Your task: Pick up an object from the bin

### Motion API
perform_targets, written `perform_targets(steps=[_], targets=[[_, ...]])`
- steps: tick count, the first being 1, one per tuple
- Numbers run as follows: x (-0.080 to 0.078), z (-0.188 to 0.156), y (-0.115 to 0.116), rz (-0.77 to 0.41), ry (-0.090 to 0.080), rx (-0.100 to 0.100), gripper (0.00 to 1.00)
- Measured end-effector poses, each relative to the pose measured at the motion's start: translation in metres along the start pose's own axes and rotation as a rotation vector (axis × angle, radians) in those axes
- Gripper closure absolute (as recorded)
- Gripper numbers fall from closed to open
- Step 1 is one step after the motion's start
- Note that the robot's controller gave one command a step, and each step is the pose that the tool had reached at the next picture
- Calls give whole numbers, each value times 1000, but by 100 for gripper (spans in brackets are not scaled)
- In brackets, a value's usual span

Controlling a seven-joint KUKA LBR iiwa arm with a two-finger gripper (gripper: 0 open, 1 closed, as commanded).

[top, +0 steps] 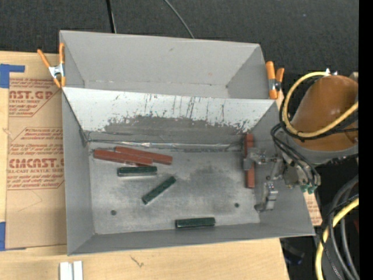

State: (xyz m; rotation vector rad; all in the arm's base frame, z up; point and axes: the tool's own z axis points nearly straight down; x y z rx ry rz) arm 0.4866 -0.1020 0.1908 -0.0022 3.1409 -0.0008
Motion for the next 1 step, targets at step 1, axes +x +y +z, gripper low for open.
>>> perform_targets(steps=[1], targets=[[-14,79,113,-46,1,-1,100]])
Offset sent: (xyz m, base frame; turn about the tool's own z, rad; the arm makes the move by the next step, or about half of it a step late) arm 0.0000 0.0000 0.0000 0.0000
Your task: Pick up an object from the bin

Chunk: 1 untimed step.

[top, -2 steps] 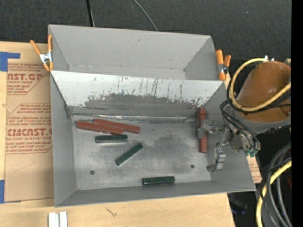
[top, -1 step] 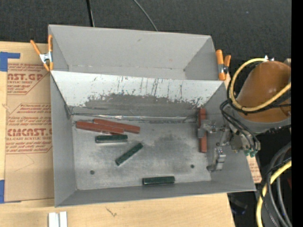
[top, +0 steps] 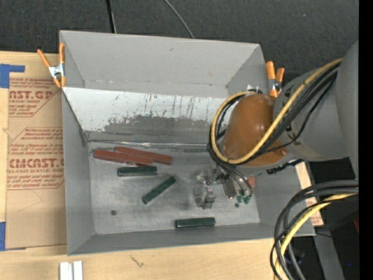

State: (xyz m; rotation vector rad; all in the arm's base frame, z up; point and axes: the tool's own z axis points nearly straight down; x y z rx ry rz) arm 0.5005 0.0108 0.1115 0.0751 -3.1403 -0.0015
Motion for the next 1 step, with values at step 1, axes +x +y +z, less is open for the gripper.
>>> perform_targets(steps=[1], targets=[[0,0,0,0,0,1,0]])
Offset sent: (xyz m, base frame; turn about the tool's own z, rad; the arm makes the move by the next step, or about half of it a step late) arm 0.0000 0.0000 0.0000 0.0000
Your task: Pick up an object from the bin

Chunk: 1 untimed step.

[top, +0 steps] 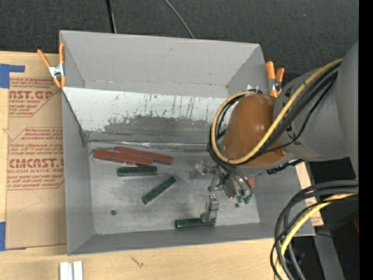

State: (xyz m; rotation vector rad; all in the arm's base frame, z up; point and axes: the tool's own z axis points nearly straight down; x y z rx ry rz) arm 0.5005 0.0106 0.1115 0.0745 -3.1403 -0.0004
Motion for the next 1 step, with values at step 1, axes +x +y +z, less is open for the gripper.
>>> perform_targets(steps=[1], targets=[[0,0,0,0,0,0,0]])
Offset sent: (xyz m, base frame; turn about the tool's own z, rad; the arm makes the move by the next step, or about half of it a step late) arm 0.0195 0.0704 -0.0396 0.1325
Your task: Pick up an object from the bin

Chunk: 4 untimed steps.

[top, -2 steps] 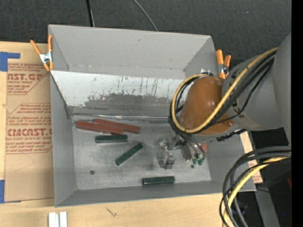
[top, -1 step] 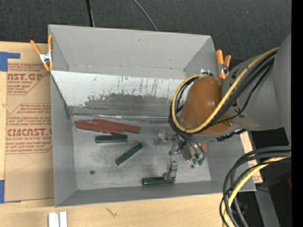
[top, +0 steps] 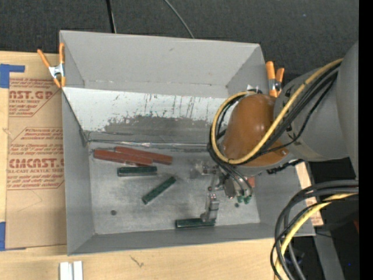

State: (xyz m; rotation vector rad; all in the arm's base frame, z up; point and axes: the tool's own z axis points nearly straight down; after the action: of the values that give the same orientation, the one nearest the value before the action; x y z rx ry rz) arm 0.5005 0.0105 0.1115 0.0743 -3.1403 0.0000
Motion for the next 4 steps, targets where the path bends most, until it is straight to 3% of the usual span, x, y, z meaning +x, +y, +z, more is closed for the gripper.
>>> perform_targets(steps=[1,2,3,4], targets=[[-23,40,71,131,-1,-1,100],[-23,40,70,131,-1,0,0],[-23,40,70,131,-1,0,0],[1,42,117,176,1,-1,100]])
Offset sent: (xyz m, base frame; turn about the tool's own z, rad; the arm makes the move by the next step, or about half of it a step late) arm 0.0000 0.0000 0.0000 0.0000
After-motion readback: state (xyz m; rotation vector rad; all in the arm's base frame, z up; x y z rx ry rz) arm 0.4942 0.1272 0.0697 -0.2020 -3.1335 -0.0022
